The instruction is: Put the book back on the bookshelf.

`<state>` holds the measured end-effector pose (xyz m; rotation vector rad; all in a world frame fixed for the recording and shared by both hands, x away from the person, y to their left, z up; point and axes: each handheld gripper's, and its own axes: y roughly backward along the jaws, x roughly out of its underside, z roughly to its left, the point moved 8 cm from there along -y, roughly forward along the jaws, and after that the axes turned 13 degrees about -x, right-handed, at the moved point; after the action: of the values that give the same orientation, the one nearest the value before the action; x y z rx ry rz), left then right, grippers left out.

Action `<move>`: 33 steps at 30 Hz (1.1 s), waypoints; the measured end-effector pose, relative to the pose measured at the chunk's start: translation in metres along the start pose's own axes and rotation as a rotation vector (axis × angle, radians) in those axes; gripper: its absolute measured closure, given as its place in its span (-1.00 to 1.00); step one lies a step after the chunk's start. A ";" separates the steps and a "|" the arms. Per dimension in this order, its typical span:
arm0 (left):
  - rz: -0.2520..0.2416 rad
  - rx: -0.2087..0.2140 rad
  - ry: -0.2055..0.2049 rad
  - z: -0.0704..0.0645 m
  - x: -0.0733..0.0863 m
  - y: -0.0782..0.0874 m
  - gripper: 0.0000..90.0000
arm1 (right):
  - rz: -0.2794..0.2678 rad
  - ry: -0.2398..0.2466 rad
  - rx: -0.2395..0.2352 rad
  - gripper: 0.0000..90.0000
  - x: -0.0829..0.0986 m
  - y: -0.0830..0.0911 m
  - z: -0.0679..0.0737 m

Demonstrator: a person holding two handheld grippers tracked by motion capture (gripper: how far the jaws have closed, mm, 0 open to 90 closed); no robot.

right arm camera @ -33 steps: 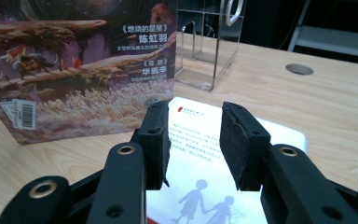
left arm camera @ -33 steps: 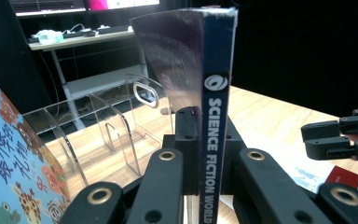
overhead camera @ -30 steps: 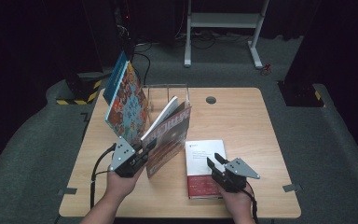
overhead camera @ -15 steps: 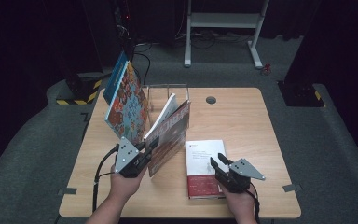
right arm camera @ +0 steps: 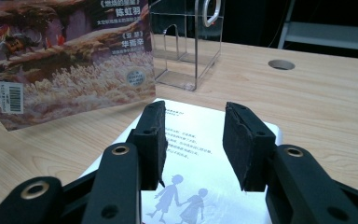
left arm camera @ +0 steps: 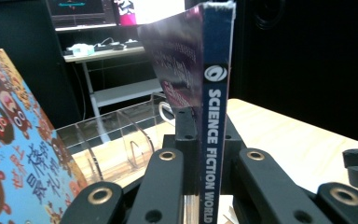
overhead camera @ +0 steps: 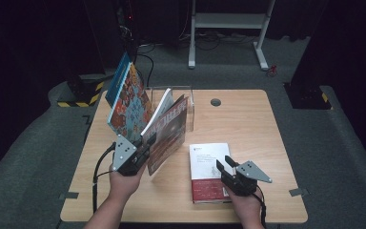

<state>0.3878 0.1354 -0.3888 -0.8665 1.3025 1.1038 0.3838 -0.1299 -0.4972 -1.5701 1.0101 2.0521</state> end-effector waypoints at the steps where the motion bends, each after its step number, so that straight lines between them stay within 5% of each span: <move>1: 0.000 -0.007 0.001 0.001 0.000 0.000 0.87 | 0.001 -0.007 -0.002 0.32 0.001 -0.001 0.000; 33: 0.006 -0.134 0.016 0.035 -0.002 -0.008 0.87 | -0.017 -0.020 -0.016 0.32 -0.004 0.003 -0.002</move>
<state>0.4055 0.1662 -0.3838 -0.9722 1.2555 1.2013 0.3844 -0.1329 -0.4925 -1.5575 0.9717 2.0653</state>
